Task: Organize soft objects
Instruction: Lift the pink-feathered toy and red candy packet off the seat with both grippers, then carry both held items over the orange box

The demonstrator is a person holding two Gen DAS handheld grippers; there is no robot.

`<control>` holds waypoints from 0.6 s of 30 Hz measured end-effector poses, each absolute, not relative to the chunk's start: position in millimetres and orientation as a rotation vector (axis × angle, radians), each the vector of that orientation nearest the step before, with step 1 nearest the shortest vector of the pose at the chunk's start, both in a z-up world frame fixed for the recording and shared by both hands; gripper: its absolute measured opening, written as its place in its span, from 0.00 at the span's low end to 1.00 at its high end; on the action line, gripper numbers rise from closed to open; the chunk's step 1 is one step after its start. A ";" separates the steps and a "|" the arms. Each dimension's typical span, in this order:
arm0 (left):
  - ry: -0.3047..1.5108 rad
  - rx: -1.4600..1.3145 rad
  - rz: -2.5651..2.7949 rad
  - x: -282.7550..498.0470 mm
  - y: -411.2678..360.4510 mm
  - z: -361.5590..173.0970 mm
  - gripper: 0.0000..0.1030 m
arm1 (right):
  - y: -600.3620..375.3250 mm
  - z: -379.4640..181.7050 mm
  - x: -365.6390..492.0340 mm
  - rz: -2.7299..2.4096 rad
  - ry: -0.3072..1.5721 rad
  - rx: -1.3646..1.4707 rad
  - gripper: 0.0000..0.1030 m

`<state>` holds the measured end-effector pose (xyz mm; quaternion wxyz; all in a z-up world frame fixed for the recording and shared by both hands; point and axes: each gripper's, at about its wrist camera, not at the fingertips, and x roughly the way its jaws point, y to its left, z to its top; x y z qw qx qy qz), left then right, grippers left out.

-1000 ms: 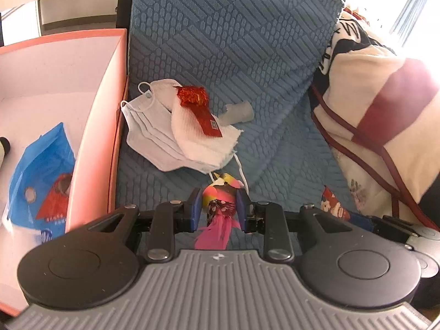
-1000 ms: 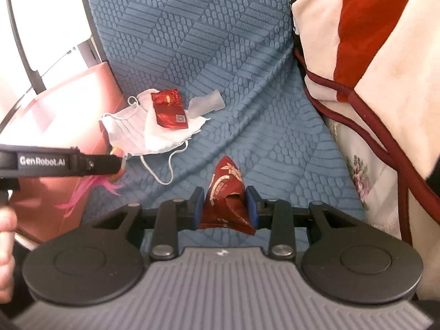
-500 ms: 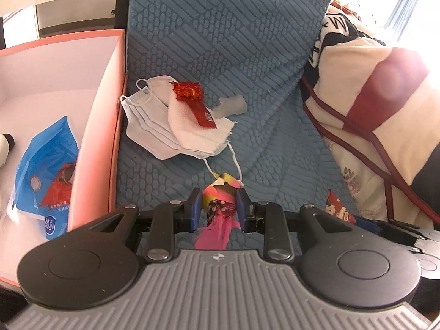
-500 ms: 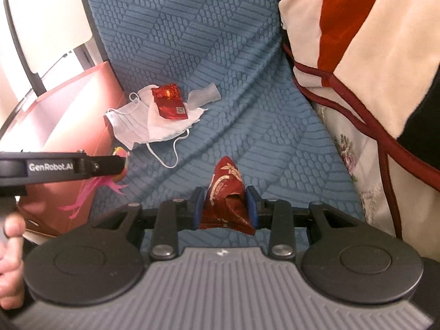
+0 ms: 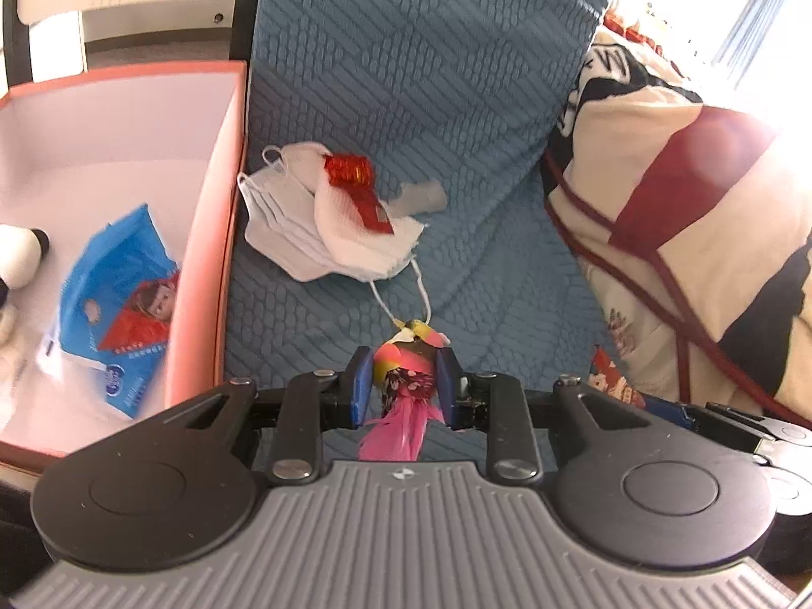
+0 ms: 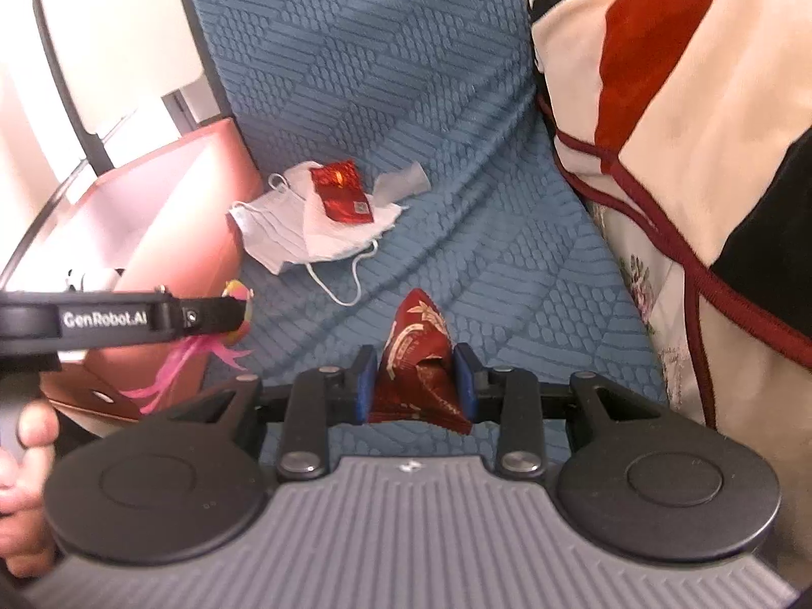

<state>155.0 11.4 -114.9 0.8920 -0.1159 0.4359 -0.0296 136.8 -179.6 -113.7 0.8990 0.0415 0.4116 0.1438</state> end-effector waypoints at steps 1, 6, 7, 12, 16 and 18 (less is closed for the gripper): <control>0.902 -0.235 -0.057 153.7 10.7 -111.0 0.30 | -179.1 -110.7 135.6 0.299 0.847 0.080 0.35; 0.888 -0.257 -0.065 148.8 12.1 -96.4 0.30 | -179.4 -92.4 132.5 0.313 0.817 0.083 0.35; 0.882 -0.260 -0.066 147.7 12.7 -92.5 0.30 | -179.1 -88.7 132.1 0.316 0.811 0.084 0.35; 0.848 -0.253 -0.074 143.1 15.3 -70.0 0.30 | -175.2 -66.3 128.3 0.333 0.763 0.073 0.35; 0.824 -0.258 -0.065 140.1 23.1 -55.1 0.30 | -166.4 -51.5 126.6 0.343 0.727 0.063 0.35; 0.816 -0.281 -0.061 137.5 31.4 -48.8 0.30 | -162.7 -44.7 126.5 0.351 0.715 0.063 0.35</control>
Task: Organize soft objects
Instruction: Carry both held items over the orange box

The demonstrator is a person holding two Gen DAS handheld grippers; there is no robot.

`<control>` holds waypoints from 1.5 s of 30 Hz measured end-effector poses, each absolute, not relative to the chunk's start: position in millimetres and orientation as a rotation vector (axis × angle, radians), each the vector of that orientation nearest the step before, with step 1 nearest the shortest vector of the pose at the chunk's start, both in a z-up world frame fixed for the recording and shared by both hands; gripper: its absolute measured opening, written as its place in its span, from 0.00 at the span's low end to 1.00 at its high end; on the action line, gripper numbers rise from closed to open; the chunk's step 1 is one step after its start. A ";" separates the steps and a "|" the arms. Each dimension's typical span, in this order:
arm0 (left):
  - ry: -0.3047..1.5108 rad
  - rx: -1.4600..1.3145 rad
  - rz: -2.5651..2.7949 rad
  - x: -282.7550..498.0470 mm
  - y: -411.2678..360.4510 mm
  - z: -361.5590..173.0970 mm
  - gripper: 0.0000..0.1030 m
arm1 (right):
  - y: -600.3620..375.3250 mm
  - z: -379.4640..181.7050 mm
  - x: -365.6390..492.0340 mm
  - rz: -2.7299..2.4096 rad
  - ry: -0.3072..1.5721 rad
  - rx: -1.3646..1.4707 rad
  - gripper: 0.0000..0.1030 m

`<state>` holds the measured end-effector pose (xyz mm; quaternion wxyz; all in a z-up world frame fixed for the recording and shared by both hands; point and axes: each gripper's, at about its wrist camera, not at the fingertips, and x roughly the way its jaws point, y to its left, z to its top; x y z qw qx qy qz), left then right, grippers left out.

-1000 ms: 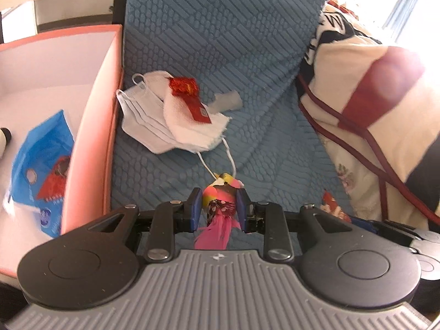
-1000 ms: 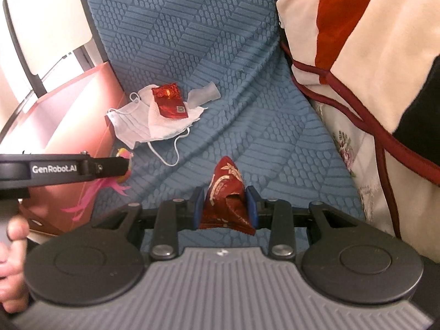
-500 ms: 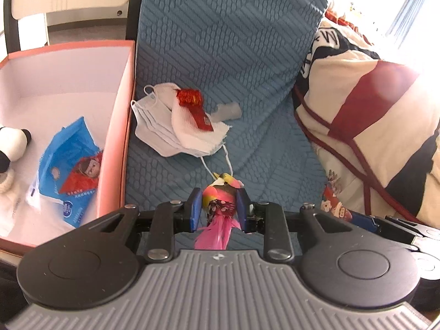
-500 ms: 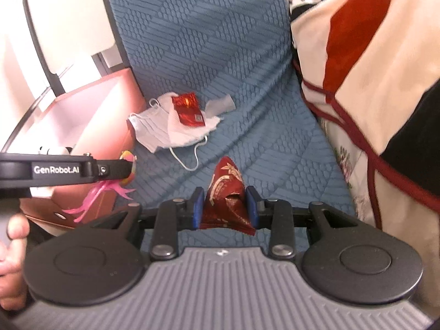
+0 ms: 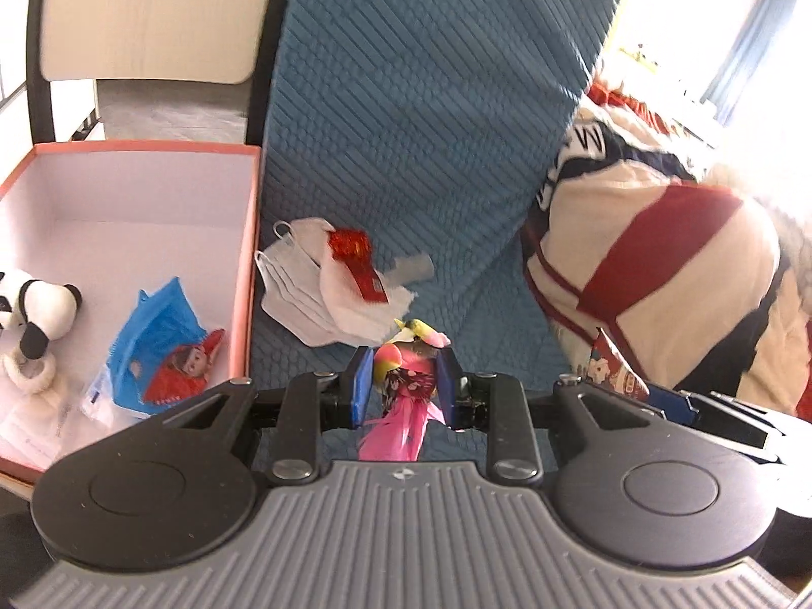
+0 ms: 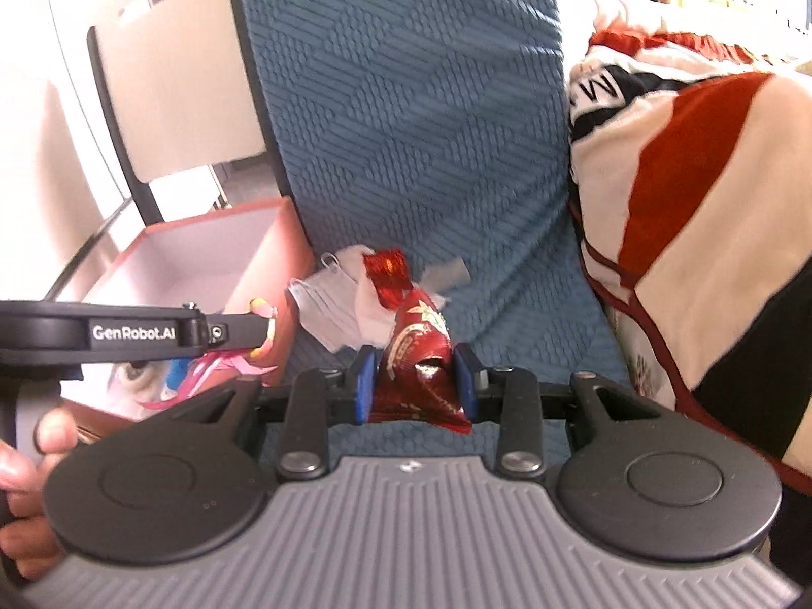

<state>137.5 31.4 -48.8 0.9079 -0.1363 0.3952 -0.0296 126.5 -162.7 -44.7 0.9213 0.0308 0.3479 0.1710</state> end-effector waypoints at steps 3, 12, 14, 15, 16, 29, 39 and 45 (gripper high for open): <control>0.803 -0.271 -0.052 132.1 39.0 -39.4 0.30 | -155.5 -36.0 126.7 0.363 0.694 0.061 0.35; 0.761 -0.281 0.006 122.9 83.0 -9.5 0.30 | -120.2 -10.4 128.5 0.426 0.642 0.065 0.35; 0.748 -0.283 0.023 118.2 93.8 -3.4 0.30 | -110.6 -4.5 129.4 0.443 0.631 0.058 0.35; 0.745 -0.285 0.031 116.4 99.5 -1.3 0.30 | -104.9 -1.8 129.7 0.452 0.627 0.053 0.35; 0.742 -0.291 0.040 114.3 106.1 0.9 0.30 | -99.1 0.6 129.7 0.461 0.623 0.049 0.35; 0.705 -0.341 0.118 83.3 180.1 16.2 0.30 | -25.8 29.6 122.3 0.624 0.577 0.003 0.35; 0.772 -0.376 0.193 84.2 235.4 -14.5 0.30 | 32.9 7.8 142.2 0.703 0.645 -0.020 0.35; 0.843 -0.417 0.217 91.0 268.6 -47.2 0.30 | 64.5 -25.6 160.7 0.690 0.753 -0.080 0.35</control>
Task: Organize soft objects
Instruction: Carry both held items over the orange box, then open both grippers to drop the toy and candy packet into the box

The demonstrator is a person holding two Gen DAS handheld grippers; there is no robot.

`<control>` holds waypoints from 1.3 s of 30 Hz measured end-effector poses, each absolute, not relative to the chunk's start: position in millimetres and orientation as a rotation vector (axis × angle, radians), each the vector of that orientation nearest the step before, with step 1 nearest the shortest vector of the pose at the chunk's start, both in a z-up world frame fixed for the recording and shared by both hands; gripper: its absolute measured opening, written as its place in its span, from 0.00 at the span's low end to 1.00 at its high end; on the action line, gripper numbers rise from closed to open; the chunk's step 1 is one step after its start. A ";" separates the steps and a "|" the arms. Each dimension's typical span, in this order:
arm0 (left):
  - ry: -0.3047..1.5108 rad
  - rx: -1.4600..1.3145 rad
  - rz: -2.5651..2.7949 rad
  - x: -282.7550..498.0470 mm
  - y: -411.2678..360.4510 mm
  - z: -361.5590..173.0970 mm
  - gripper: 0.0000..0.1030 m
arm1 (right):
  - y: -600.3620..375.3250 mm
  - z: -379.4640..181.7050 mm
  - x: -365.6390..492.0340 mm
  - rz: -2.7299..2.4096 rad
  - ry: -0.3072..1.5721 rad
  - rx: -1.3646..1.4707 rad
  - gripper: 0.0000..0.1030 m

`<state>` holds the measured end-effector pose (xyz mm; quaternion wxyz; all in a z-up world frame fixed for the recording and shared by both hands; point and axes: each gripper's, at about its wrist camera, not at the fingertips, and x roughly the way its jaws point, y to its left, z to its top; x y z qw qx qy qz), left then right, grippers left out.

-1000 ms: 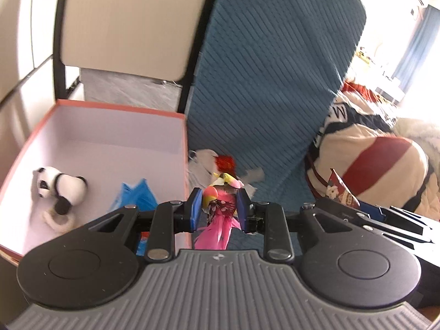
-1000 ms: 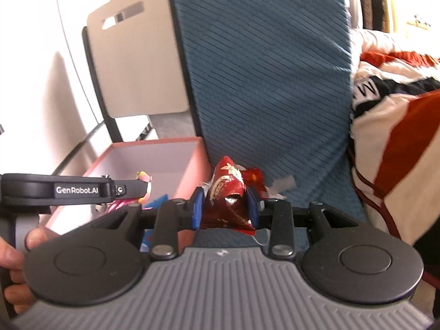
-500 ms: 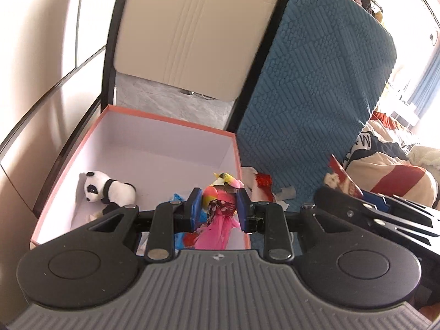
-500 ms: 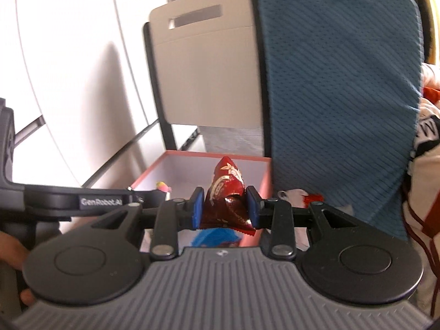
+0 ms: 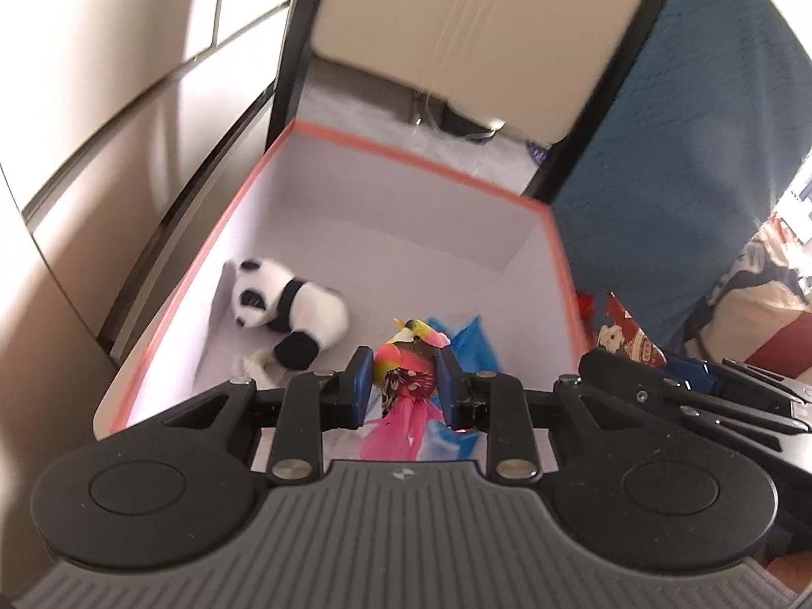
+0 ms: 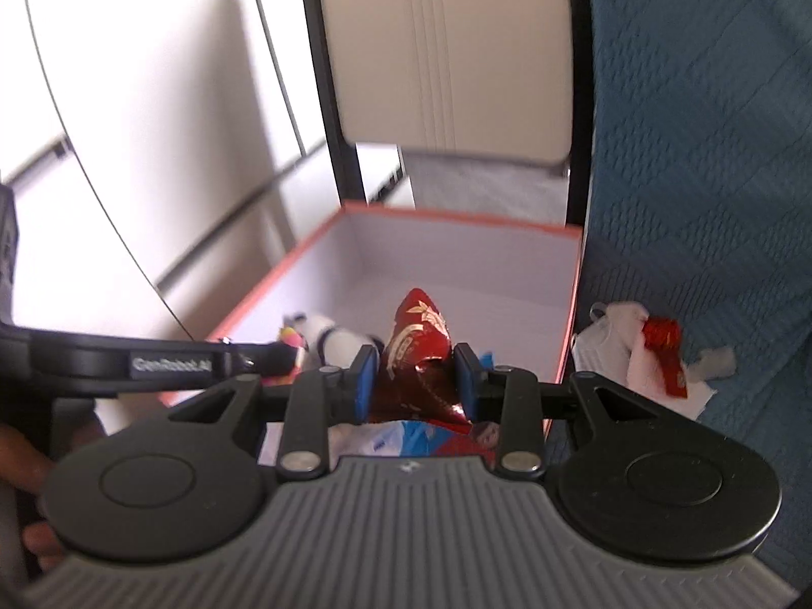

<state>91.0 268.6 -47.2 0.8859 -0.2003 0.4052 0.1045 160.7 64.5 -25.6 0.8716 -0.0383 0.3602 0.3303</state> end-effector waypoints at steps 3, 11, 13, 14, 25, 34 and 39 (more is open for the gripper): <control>0.889 -0.427 0.228 95.5 282.8 -66.6 0.30 | 75.6 -44.0 169.6 0.678 0.824 -0.095 0.35; 0.954 -0.465 0.244 101.2 303.1 -98.7 0.30 | 94.5 -73.6 182.0 0.655 0.911 -0.130 0.35; 0.954 -0.464 0.245 100.5 303.9 -99.2 0.30 | 97.8 -75.7 183.1 0.656 0.921 -0.134 0.36; 0.954 -0.463 0.247 100.2 304.2 -99.1 0.30 | 99.3 -75.9 183.9 0.657 0.925 -0.135 0.36; 0.904 -0.412 0.295 91.5 294.2 -69.7 0.46 | 85.4 -55.0 181.8 0.657 0.874 -0.093 0.67; 0.792 -0.365 0.267 75.3 251.7 -29.5 0.46 | 48.8 -21.8 163.9 0.657 0.782 -0.017 0.67; 0.747 -0.362 0.248 65.8 224.8 -20.3 0.46 | 25.5 -5.5 145.0 0.624 0.707 -0.003 0.67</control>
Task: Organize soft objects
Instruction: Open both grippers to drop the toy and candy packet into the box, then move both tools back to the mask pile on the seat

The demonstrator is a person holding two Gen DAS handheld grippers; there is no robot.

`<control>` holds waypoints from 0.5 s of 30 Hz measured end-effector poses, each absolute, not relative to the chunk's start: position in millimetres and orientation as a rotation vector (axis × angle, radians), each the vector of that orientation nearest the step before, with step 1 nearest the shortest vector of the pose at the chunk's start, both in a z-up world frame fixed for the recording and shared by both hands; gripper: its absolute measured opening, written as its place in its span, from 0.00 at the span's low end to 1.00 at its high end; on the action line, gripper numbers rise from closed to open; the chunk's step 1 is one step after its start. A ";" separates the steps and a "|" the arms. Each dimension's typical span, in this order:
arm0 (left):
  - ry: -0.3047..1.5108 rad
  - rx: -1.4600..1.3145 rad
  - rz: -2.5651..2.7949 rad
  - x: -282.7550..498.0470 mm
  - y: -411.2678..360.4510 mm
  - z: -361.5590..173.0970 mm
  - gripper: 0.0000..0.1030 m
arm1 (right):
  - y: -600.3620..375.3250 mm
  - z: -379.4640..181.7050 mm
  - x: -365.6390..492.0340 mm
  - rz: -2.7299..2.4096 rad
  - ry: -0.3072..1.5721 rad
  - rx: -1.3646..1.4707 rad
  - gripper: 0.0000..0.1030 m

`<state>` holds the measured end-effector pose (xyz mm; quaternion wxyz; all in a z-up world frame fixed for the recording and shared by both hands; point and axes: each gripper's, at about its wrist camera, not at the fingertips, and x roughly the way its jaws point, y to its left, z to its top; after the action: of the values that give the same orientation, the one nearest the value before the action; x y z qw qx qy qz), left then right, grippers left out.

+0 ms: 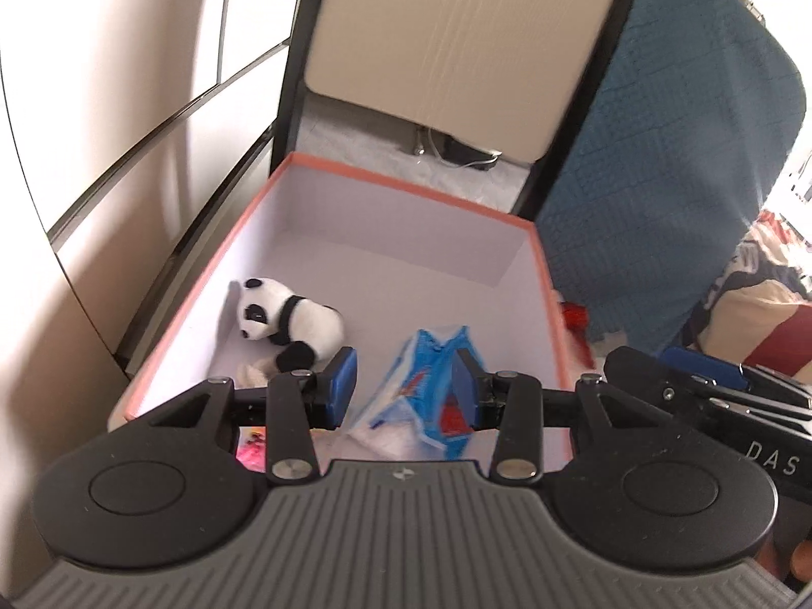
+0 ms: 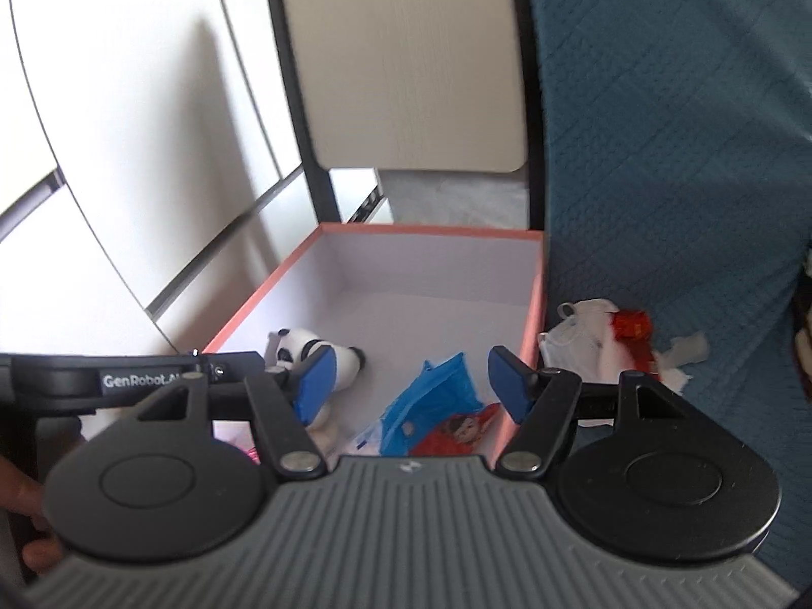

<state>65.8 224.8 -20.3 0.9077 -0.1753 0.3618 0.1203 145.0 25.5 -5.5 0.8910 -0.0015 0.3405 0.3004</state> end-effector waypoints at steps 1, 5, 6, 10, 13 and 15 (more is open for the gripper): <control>0.734 -0.362 0.239 63.7 219.9 -19.0 0.46 | 20.8 -2.9 142.1 0.620 0.699 0.002 0.67; 0.705 -0.322 0.217 58.7 196.0 -14.3 0.46 | -2.4 1.9 130.6 0.586 0.674 0.017 0.67; 0.700 -0.317 0.207 57.7 190.9 -13.5 0.46 | -8.7 2.0 128.0 0.579 0.671 0.023 0.67; 0.679 -0.291 0.170 52.3 167.4 -12.5 0.46 | -29.4 -1.1 119.0 0.544 0.654 0.033 0.67; 0.669 -0.285 0.151 49.1 152.6 -15.1 0.46 | -41.8 -5.5 113.8 0.520 0.647 0.043 0.67; 0.663 -0.289 0.137 46.9 143.6 -17.0 0.46 | -49.9 -6.7 110.1 0.511 0.635 0.042 0.67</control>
<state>46.9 143.6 -17.0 0.9331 -0.1414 0.3239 0.0671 110.1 -49.9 -6.7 0.9180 0.0202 0.3085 0.2485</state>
